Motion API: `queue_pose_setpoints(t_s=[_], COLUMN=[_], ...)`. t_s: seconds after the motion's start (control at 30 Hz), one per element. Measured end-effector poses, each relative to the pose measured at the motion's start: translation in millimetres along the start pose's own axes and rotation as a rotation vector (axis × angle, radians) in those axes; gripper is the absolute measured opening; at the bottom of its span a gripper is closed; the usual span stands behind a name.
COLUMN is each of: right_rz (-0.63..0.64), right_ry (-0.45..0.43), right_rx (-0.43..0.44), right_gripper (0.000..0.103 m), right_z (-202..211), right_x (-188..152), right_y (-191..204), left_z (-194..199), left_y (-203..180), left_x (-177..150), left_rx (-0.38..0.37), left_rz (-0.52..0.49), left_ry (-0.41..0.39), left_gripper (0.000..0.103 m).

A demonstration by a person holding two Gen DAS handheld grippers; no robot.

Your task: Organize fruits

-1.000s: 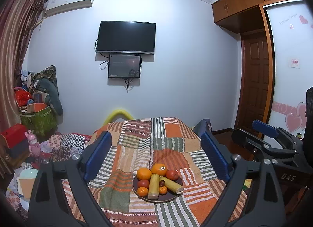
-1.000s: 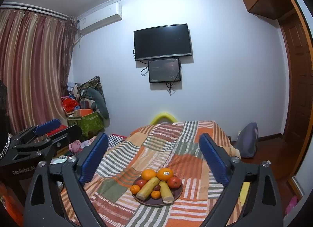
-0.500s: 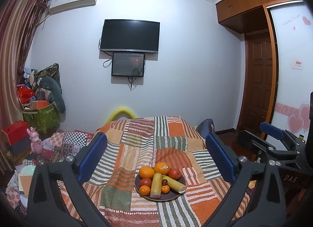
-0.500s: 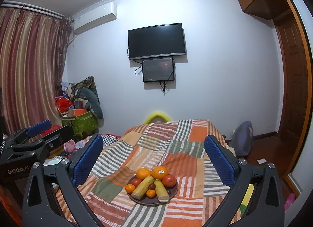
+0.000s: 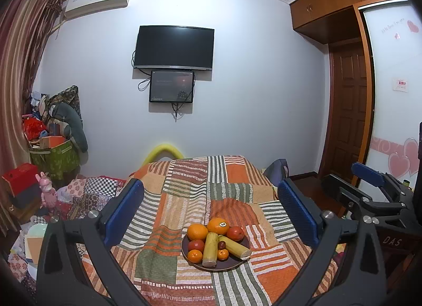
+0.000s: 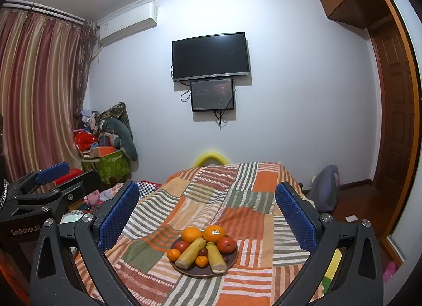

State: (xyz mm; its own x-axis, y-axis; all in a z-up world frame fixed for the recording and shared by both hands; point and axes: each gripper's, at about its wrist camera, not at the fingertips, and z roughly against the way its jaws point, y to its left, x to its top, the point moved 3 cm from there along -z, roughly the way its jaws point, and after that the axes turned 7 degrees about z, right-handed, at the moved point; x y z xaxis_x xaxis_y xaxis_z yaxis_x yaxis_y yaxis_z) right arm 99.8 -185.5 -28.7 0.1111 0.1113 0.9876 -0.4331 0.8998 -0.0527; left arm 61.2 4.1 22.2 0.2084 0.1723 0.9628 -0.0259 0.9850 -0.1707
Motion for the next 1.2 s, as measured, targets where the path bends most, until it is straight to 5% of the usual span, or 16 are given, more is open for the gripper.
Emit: queue_pose_setpoints(t_s=[1.2], right_rz=[0.016], right_ry=[0.005], right_rx=[-0.036], right_gripper=[0.103], right_z=[1.8], right_x=[6.1], right_y=[-6.7], left_z=[-6.8], left_y=[-4.5], left_x=[-1.6], left_rx=[-0.019], left_rz=[0.003], left_ry=[0.031], left_gripper=[0.103])
